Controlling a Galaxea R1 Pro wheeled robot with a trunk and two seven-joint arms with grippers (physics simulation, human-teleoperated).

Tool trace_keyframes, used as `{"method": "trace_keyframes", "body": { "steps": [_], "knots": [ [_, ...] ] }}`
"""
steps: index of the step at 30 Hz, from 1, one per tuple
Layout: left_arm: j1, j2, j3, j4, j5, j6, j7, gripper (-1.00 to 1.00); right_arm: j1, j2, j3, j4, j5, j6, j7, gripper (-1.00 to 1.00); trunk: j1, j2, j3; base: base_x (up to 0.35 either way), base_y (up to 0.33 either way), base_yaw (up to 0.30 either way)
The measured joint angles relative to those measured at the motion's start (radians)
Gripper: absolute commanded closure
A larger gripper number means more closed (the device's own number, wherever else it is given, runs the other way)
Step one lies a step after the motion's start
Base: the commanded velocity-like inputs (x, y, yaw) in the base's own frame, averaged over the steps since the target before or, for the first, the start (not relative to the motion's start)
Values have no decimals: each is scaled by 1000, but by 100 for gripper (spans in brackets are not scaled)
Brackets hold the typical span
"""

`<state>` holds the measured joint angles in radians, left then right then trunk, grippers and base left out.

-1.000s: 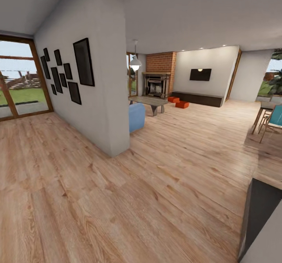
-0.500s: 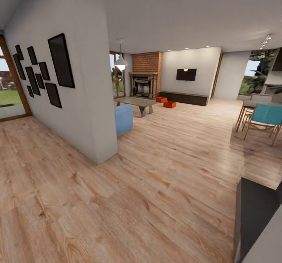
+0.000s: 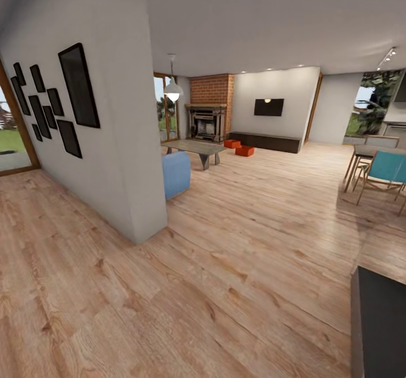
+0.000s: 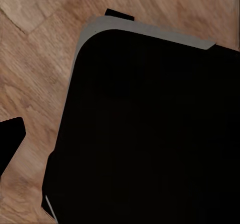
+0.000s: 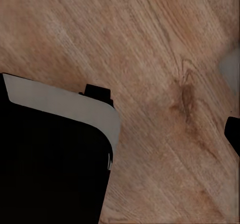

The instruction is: Move the two storage containers from the living room to the garage. In the garage, place one container on the floor and stack the other container on top of it (either order is fine).

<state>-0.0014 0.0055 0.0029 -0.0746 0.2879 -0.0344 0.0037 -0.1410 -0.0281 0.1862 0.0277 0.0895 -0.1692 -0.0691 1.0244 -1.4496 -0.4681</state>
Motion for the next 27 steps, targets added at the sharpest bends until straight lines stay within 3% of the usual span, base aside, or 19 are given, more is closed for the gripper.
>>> {"method": "trace_keyframes", "body": {
  "steps": [7, 27],
  "knots": [
    [0, 0, 0, 0, 5, 3, 0, -100, 0, 6, 0, 1, 2, 4, -3, -100, 0, 0, 0, 326, 0, -35],
    [0, -1, -1, 0, 5, 3, 0, -100, 0, 7, 2, 0, 3, 7, -4, -100, 0, 0, 0, 326, 0, -225]
  ]
}}
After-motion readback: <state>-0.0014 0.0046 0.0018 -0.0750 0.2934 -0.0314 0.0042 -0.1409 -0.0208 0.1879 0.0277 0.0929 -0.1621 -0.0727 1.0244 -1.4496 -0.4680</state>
